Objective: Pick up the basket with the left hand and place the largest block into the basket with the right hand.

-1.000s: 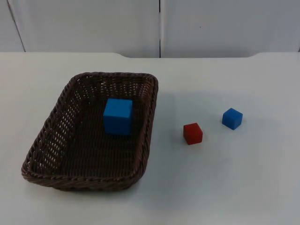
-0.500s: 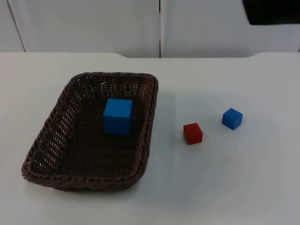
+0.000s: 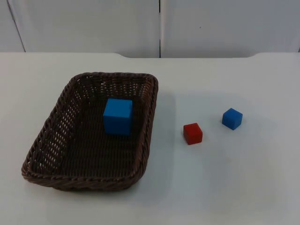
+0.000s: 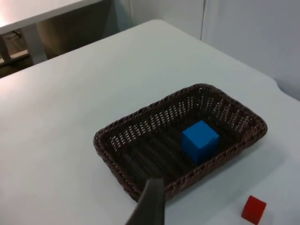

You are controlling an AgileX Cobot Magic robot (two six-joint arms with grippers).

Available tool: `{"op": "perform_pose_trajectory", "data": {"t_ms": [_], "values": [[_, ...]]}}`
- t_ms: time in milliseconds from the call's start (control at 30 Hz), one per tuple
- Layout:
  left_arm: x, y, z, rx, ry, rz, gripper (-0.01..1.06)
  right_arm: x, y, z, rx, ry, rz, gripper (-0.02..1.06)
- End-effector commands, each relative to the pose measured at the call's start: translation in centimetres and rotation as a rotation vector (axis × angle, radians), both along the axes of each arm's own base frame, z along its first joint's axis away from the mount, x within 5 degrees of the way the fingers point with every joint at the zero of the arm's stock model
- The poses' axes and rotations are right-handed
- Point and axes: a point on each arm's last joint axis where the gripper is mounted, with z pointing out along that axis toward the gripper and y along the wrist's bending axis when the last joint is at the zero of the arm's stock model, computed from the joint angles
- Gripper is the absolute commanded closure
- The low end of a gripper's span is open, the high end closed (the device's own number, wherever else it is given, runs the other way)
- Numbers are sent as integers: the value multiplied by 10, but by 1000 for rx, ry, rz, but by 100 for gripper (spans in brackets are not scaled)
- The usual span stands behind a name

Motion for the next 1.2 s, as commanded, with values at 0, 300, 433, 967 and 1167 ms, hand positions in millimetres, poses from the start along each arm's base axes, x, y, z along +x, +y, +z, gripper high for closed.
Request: {"op": "perform_pose_trajectory", "data": {"t_ms": [0,300,433,967,1167], "values": [[-3,2,-7,0,25,21,18,-4,-5,1,14,-34,-4,27],[-19,9,-47,-11,130,120,18,-25,-26,-8,62,-85,-7,27],[-30,10,-53,-6,154,148,18,-30,-32,-8,75,-100,-6,27],[-39,12,-95,-8,273,176,18,-49,-52,-8,26,-130,6,27],[-39,13,-95,2,266,186,18,-65,-70,-15,-6,-73,-11,27]]}}
